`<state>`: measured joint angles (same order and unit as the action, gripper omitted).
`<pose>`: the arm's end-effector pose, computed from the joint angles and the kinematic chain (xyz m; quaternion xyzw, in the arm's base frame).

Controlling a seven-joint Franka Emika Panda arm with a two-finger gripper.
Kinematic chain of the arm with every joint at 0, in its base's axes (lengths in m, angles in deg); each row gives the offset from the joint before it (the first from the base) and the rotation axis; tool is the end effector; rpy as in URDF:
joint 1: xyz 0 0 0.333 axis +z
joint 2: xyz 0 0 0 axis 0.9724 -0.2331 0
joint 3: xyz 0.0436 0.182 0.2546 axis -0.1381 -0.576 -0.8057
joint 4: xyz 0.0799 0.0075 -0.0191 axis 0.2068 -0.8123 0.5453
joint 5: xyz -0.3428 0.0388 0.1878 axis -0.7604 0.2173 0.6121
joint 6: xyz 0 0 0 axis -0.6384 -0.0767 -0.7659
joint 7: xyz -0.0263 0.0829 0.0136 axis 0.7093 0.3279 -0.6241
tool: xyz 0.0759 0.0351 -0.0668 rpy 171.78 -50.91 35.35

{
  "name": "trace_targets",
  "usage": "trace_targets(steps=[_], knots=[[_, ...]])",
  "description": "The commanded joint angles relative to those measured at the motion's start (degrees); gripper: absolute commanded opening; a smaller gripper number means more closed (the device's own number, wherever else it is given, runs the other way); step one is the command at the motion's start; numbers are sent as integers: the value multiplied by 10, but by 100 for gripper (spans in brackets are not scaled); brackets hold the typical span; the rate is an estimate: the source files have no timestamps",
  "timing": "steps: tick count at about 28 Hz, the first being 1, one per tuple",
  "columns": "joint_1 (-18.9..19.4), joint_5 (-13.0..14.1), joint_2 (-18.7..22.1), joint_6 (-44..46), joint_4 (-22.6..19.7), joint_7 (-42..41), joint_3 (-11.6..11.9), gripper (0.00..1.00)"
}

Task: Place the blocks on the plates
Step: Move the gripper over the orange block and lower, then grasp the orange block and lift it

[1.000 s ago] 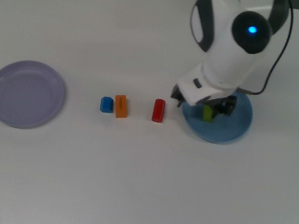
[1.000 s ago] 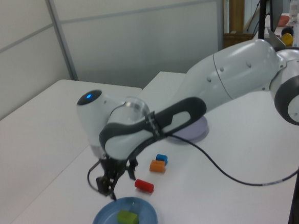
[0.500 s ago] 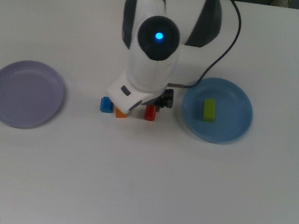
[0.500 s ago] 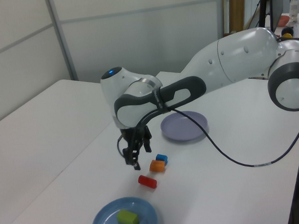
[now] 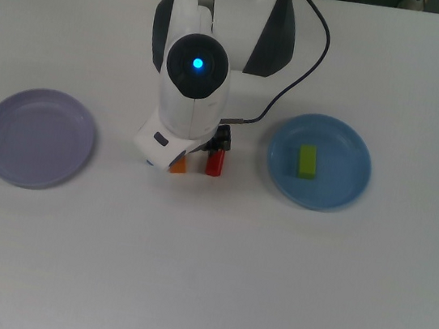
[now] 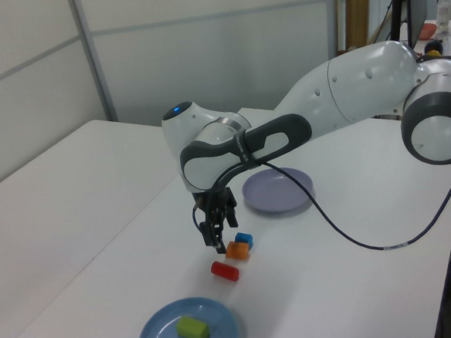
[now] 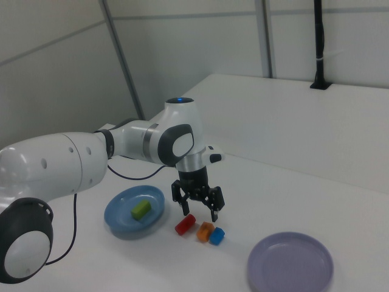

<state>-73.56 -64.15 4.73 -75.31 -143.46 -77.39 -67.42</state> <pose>0.6869 0.0352 0.3459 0.9929 0.0868 -0.0775 0.0237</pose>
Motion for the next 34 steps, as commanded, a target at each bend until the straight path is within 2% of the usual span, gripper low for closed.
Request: trace_targets(steps=[1, 7, 8, 13, 17, 18, 19, 27, 28, 30, 31, 34], knots=[[-4, -6, 0, 9, -20, -14, 0, 100], [-9, -7, -8, 9, -22, -14, 0, 99], [-9, -7, -8, 9, -22, -14, 0, 94], [-11, -6, -7, 9, -20, -15, 0, 51], [-13, -5, -7, 9, -20, -12, 0, 29], [-13, -5, -7, 9, -20, -11, 0, 20], [-13, -5, -7, 9, -20, -12, 0, 18], [-18, 0, -6, 9, -16, -11, 0, 22], [-19, 0, -4, 9, -16, -11, 0, 33], [-18, 0, -3, 9, -16, -11, 0, 62], [-16, 0, -3, 9, -16, -12, 0, 65], [-16, 0, -2, 9, -16, -11, 0, 64]])
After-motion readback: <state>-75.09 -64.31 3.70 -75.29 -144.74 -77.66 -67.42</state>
